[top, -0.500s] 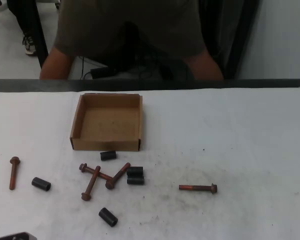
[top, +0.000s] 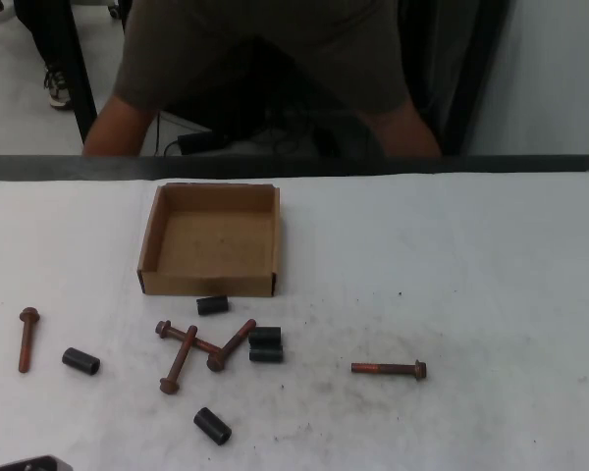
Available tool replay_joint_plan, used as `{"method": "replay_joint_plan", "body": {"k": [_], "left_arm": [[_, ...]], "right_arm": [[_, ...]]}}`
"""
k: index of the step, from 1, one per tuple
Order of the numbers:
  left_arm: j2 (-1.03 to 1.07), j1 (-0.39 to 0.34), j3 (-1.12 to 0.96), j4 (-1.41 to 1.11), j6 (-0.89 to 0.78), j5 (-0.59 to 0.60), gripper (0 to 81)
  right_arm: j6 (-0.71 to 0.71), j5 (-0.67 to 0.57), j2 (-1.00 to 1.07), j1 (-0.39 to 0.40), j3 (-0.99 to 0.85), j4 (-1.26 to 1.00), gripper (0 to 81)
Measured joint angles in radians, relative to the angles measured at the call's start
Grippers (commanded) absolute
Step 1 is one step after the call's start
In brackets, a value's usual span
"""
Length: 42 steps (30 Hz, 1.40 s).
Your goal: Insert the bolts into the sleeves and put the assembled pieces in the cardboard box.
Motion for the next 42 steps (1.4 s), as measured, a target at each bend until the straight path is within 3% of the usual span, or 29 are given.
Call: {"method": "replay_joint_plan", "body": {"k": [7, 11, 16, 20, 24, 31, 36, 42], "left_arm": [[0.000, 0.011, 0.000, -0.012, -0.035, 0.025, 0.8], [0.000, 0.011, 0.000, -0.114, -0.163, 0.051, 0.8], [0.000, 0.011, 0.000, -0.350, -0.175, 0.053, 0.0], [0.000, 0.011, 0.000, -0.413, -0.170, 0.036, 10.6], [0.000, 0.011, 0.000, -0.426, -0.170, 0.030, 21.1], [0.000, 0.019, 0.000, -0.433, -0.170, -0.011, 22.0], [0.000, 0.069, 0.000, -0.442, -0.170, -0.014, 22.0], [0.000, 0.227, 0.000, -0.518, -0.170, 0.022, 22.0]], "right_arm": [[0.002, 0.003, 0.000, 0.000, 0.002, -0.045, 0.2], [0.006, -0.009, 0.000, 0.000, 0.002, -0.065, 0.1], [0.006, -0.035, 0.000, 0.000, 0.002, -0.163, 11.7], [0.028, -0.035, 0.004, 0.000, -0.010, -0.253, 22.4], [0.070, -0.035, 0.037, 0.000, -0.043, -0.274, 22.5], [0.092, -0.035, 0.260, 0.000, -0.165, -0.303, 22.5], [0.129, -0.035, 0.484, 0.000, -0.341, -0.335, 22.5], [0.175, -0.042, 0.776, 0.003, -0.555, -0.341, 22.5]]}}
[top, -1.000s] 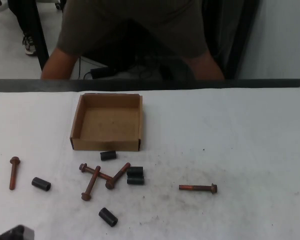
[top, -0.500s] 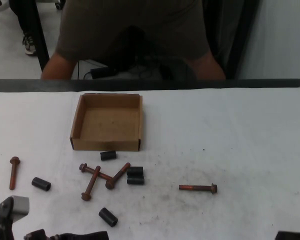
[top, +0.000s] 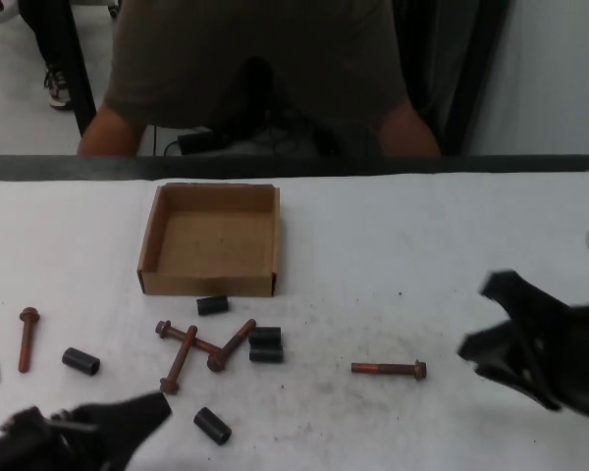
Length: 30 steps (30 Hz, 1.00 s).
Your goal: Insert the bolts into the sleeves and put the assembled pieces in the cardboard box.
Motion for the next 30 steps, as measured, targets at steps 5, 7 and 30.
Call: {"method": "replay_joint_plan", "body": {"k": [5, 7, 30], "left_arm": [[0.000, 0.074, 0.000, -0.036, -0.005, 0.050, 22.0], [0.000, 0.100, 0.000, -0.043, -0.007, 0.072, 22.0], [0.000, 0.134, 0.000, -0.124, -0.014, 0.164, 22.0]], "right_arm": [[0.063, 0.000, 0.137, 0.016, -0.076, 0.000, 22.5], [0.127, 0.000, 0.189, 0.025, -0.110, 0.000, 22.5], [0.523, 0.046, 0.472, 0.080, -0.236, -0.040, 22.5]]}}
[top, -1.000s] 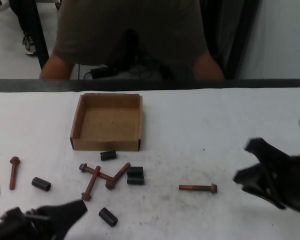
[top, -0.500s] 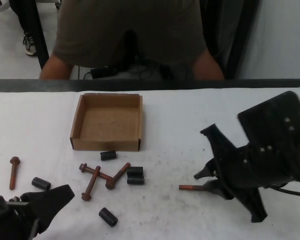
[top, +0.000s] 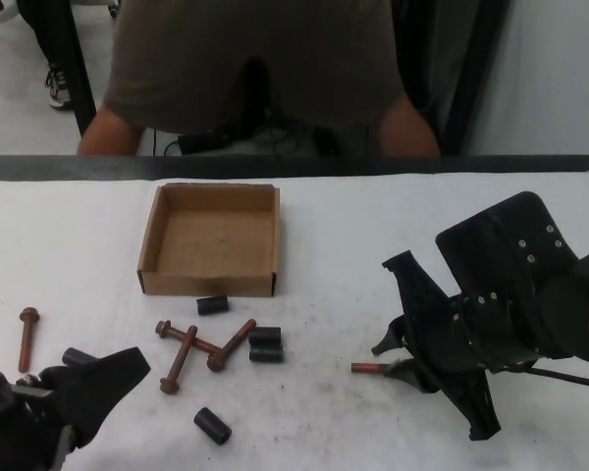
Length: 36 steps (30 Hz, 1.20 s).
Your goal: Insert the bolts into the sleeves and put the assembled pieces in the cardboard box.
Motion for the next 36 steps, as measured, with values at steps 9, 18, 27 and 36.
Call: {"method": "replay_joint_plan", "body": {"k": [9, 18, 27, 36], "left_arm": [[0.000, 0.000, 0.000, 0.000, 0.000, 0.030, 22.0], [0.000, 0.000, 0.000, 0.000, 0.000, 0.047, 22.0], [0.000, 0.000, 0.000, 0.000, 0.000, 0.052, 22.0], [0.000, 0.000, 0.000, 0.000, 0.000, 0.052, 22.0]], "right_arm": [[0.007, -0.002, 0.018, 0.000, 0.000, 0.000, 27.7], [0.007, -0.002, 0.018, 0.000, 0.000, 0.000, 28.8], [0.062, 0.039, 0.018, 0.000, 0.000, 0.006, 28.8], [0.075, 0.067, 0.021, -0.003, 0.000, 0.044, 28.8]]}}
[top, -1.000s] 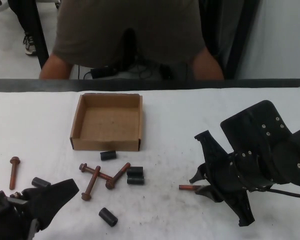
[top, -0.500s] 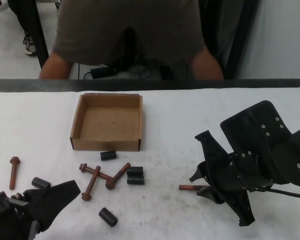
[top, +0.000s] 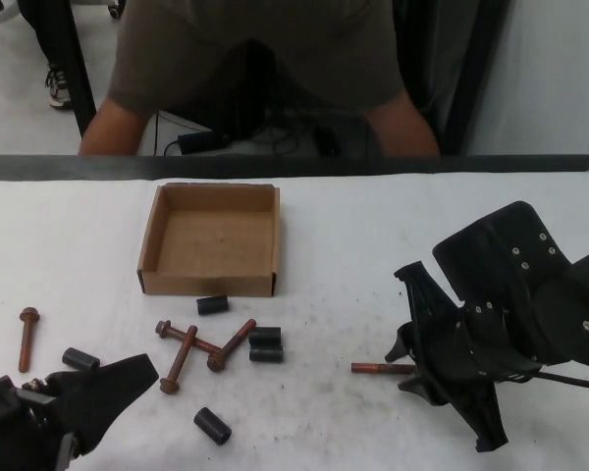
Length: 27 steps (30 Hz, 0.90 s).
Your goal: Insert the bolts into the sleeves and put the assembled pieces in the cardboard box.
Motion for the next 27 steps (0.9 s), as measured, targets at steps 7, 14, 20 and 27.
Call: {"method": "replay_joint_plan", "body": {"k": [7, 14, 20, 27], "left_arm": [[0.000, 0.000, 0.000, 0.000, 0.000, 0.000, 22.0], [0.000, 0.000, 0.000, 0.000, 0.005, 0.000, 22.0], [0.000, 0.000, 0.000, 0.000, 0.006, 0.000, 22.0], [0.000, 0.000, 0.000, 0.000, 0.006, 0.000, 22.0]], "right_arm": [[0.015, 0.000, 0.042, -0.002, 0.000, -0.019, 28.8], [0.018, -0.008, 0.060, -0.008, -0.002, -0.056, 28.8], [0.029, -0.008, 0.064, -0.010, -0.005, -0.056, 28.8], [0.041, -0.008, 0.077, -0.010, -0.014, -0.063, 28.8]]}}
